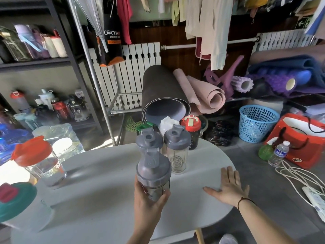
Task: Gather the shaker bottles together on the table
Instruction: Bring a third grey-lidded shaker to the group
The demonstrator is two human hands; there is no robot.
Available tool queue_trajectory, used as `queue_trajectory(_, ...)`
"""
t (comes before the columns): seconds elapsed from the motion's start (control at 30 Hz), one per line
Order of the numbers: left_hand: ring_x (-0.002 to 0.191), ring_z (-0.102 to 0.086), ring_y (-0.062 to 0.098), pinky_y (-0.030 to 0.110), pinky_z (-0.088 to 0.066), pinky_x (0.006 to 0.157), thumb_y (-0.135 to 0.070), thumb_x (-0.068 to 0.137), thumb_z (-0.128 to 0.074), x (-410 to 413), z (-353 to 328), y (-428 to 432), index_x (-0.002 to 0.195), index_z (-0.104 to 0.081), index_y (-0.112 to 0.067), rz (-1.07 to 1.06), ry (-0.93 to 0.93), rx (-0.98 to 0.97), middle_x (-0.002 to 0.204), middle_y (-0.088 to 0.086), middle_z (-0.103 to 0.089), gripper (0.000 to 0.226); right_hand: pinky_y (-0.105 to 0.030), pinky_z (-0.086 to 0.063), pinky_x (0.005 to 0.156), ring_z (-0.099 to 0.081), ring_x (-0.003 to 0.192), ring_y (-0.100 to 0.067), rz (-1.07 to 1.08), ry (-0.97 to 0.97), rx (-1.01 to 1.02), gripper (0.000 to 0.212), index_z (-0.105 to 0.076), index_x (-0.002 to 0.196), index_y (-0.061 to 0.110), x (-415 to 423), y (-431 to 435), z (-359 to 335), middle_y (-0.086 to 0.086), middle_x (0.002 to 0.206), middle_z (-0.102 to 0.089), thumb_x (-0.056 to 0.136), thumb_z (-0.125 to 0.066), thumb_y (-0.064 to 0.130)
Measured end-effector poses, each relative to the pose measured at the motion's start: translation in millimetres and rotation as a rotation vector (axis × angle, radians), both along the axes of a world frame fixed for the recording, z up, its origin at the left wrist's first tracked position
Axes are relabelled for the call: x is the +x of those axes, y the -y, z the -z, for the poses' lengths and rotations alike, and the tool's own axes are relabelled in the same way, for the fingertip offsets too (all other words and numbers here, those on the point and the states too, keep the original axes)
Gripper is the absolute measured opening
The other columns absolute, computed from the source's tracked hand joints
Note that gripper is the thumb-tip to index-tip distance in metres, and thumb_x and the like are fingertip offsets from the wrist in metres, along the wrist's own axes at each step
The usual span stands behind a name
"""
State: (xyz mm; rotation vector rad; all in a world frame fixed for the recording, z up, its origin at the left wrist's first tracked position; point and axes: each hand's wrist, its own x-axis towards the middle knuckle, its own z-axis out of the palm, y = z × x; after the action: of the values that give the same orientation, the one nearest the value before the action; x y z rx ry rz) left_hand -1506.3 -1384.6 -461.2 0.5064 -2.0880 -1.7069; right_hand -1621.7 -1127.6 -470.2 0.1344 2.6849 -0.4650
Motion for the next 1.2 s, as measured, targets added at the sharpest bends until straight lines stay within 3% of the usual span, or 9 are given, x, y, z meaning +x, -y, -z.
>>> queue_trajectory(0.17,0.118,-0.067,-0.001,0.026,-0.056,0.096,-0.034,0.061,-0.091,1,8,4,0.158,-0.04,-0.015,0.07,0.03,-0.025,0.138,0.001,-0.069,0.111,-0.068,-0.004,0.133,0.024,0.166,-0.027,0.009,-0.008,0.01,0.126,0.015,0.171,0.018,3,1,-1,-0.002,0.178,0.029,0.087,-0.049,0.087)
queue_trajectory(0.3,0.132,-0.067,0.026,0.026,-0.06,0.104,-0.024,0.067,-0.105,0,23,9,0.161,-0.036,-0.012,0.119,0.03,-0.037,0.146,0.007,-0.066,0.117,-0.067,-0.003,0.134,0.023,0.166,-0.028,0.007,-0.01,0.017,0.125,0.014,0.171,0.017,2,1,-2,-0.003,0.178,0.028,0.088,-0.049,0.087)
queue_trajectory(0.33,0.136,-0.066,0.029,0.024,-0.06,0.106,-0.032,0.065,-0.108,0,25,11,0.163,-0.033,-0.014,0.134,0.038,-0.022,0.149,0.009,-0.065,0.124,-0.066,-0.002,0.134,0.022,0.166,-0.029,0.002,-0.014,0.028,0.125,0.014,0.171,0.017,2,1,-2,-0.004,0.178,0.027,0.088,-0.048,0.087)
queue_trajectory(0.43,0.144,-0.062,0.021,0.029,-0.054,0.115,-0.063,0.053,-0.103,6,25,18,0.166,-0.026,-0.03,0.161,0.047,0.019,0.156,0.005,-0.058,0.14,-0.06,0.002,0.136,0.019,0.167,-0.032,-0.03,-0.04,0.09,0.125,0.014,0.171,0.013,2,2,-2,-0.009,0.179,0.024,0.089,-0.044,0.088)
queue_trajectory(0.57,0.141,-0.048,0.02,0.038,-0.04,0.119,-0.043,0.055,-0.097,20,11,42,0.148,-0.01,-0.057,0.145,0.087,-0.124,0.155,-0.001,-0.04,0.128,-0.052,-0.005,0.139,0.013,0.167,-0.038,-0.069,-0.033,0.133,0.129,0.012,0.17,0.005,-4,4,-5,-0.019,0.178,0.018,0.089,-0.045,0.087)
queue_trajectory(0.67,0.138,-0.053,0.036,0.044,-0.045,0.117,0.005,0.072,-0.1,23,12,80,0.154,-0.017,-0.042,0.08,0.185,-0.271,0.154,0.009,-0.043,0.125,-0.05,-0.012,0.139,0.005,0.167,-0.04,-0.082,-0.014,0.174,0.131,0.007,0.169,0.002,-8,8,-12,-0.022,0.178,0.011,0.088,-0.049,0.087)
queue_trajectory(0.73,0.141,-0.055,0.044,0.048,-0.047,0.116,0.013,0.079,-0.092,24,5,106,0.164,-0.02,-0.028,-0.001,0.231,-0.352,0.159,0.022,-0.047,0.118,-0.049,-0.014,0.139,0.001,0.166,-0.041,-0.086,-0.006,0.199,0.13,0.005,0.169,0.0,-9,9,-15,-0.024,0.178,0.008,0.088,-0.048,0.087)
queue_trajectory(1.0,0.145,-0.048,0.056,0.073,-0.045,0.122,0.021,0.087,-0.079,36,-61,184,0.161,-0.047,-0.002,-0.288,0.073,-0.54,0.161,0.034,-0.044,0.084,-0.047,-0.027,0.133,-0.019,0.16,-0.041,-0.059,-0.195,0.17,0.105,-0.024,0.163,0.006,15,11,-11,-0.021,0.173,-0.019,0.093,-0.05,0.079)
queue_trajectory(1.2,0.137,-0.061,0.049,0.065,-0.051,0.114,0.007,0.089,-0.084,55,-148,200,0.139,-0.072,-0.006,-0.336,0.052,-0.771,0.151,0.026,-0.063,0.053,-0.046,-0.031,0.131,-0.024,0.157,-0.038,-0.033,-0.125,0.136,0.088,-0.033,0.158,0.016,14,18,-16,-0.014,0.171,-0.022,0.095,-0.054,0.074)
